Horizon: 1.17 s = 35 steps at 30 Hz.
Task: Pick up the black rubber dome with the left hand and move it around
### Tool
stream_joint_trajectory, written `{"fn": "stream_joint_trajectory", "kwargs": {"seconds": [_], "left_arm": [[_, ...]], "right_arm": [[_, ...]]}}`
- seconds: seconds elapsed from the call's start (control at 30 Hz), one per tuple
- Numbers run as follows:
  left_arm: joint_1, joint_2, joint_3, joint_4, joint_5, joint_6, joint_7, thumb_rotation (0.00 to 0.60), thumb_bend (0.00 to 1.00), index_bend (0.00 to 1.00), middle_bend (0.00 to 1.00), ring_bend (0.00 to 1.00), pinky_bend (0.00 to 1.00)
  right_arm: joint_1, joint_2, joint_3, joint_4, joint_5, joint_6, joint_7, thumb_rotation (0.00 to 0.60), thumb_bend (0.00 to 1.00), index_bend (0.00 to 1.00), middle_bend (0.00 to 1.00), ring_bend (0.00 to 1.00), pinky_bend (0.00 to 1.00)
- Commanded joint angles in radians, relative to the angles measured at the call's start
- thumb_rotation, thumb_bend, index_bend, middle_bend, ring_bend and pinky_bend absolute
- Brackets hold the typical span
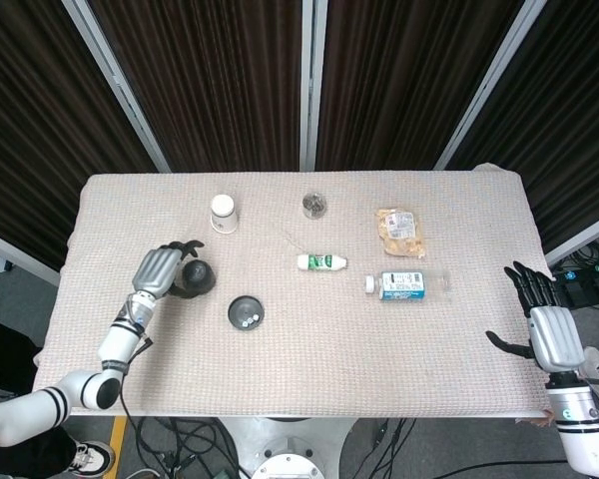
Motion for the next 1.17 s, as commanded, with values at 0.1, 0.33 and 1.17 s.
{"fn": "stream_joint_trajectory", "kwargs": {"seconds": [0.1, 0.33, 1.17], "left_arm": [[0.009, 0.019, 0.014, -0.002, 0.068, 0.031, -0.045, 0.600, 0.00, 0.12, 0.09, 0.06, 0.15], [0.065, 0.162, 0.035, -0.170, 0.130, 0.138, 0.008, 0.600, 0.00, 0.12, 0.09, 0.05, 0.15], [0.510, 0.311, 0.216, -0.337, 0.195, 0.676, 0.257, 0.600, 0.00, 0.12, 0.13, 0.05, 0.14]], "right_arm": [[0.001, 0.000, 0.000, -0.001, -0.001, -0.001, 0.000, 0.600, 0.05, 0.00, 0.00, 0.00, 0.00], [-0.002, -0.004, -0.002, 0.018, -0.001, 0.001, 0.021, 0.600, 0.05, 0.00, 0.00, 0.00, 0.00], [-0.015, -0.024, -0.006, 0.037, -0.021, 0.039, 0.020, 0.600, 0.03, 0.00, 0.00, 0.00, 0.00]]}}
